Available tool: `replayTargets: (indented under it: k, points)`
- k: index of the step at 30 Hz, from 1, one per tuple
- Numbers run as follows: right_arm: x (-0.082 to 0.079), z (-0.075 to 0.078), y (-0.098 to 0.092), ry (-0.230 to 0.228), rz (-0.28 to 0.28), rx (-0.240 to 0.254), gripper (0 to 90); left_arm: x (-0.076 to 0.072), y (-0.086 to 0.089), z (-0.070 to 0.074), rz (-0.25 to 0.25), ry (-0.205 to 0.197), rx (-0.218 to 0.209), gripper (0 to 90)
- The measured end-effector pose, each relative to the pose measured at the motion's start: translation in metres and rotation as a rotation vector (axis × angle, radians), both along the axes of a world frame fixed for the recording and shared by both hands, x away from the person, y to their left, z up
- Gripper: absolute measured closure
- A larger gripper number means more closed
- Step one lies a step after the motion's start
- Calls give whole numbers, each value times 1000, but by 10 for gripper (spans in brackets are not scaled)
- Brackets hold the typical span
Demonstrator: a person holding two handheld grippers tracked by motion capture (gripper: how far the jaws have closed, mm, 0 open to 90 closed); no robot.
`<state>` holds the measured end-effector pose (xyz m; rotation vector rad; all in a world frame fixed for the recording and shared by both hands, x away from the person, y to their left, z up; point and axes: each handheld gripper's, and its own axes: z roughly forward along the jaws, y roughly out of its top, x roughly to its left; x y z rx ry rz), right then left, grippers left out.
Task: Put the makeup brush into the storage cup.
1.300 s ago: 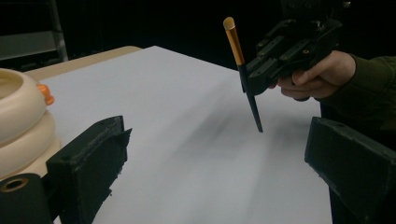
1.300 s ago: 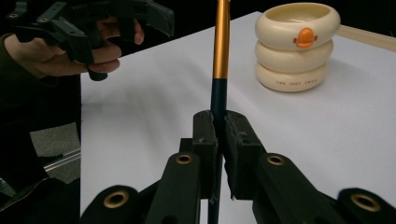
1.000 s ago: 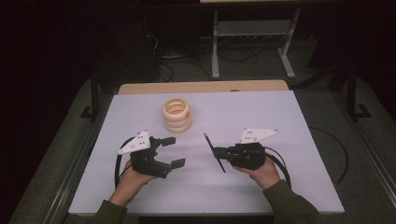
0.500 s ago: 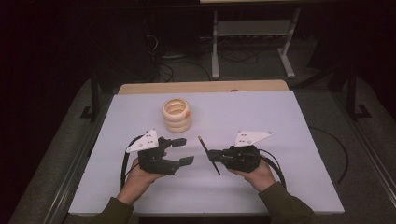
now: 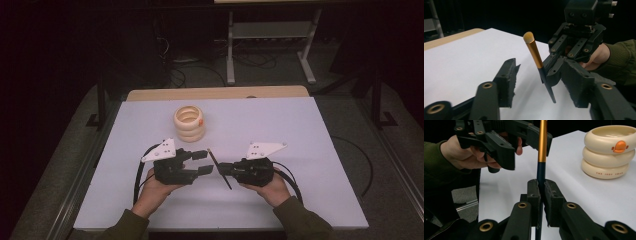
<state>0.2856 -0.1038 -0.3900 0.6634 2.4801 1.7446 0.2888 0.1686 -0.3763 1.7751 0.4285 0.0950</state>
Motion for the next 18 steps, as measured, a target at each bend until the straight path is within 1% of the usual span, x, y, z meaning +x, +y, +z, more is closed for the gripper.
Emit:
replayTargets:
  k: [4,8,9,10,13,16,18]
  points:
    - [0,0,1,-11,4,1,828,1,-4,1,-6,4,0,497]
    - [-1,0,3,-8,6,3,827,3,-9,2,-11,0,2,527]
    - [-1,0,4,-10,4,5,827,3,-10,2,-9,1,-3,537]
    - [-1,0,4,-10,4,4,828,3,-10,3,-11,3,5,546]
    - [-1,0,3,-12,4,6,828,4,-12,3,-10,1,9,573]
    - [-1,0,3,-11,3,7,827,4,-14,3,-5,9,1,593]
    - [-1,0,4,-13,2,7,828,5,-14,3,-5,10,4,612]
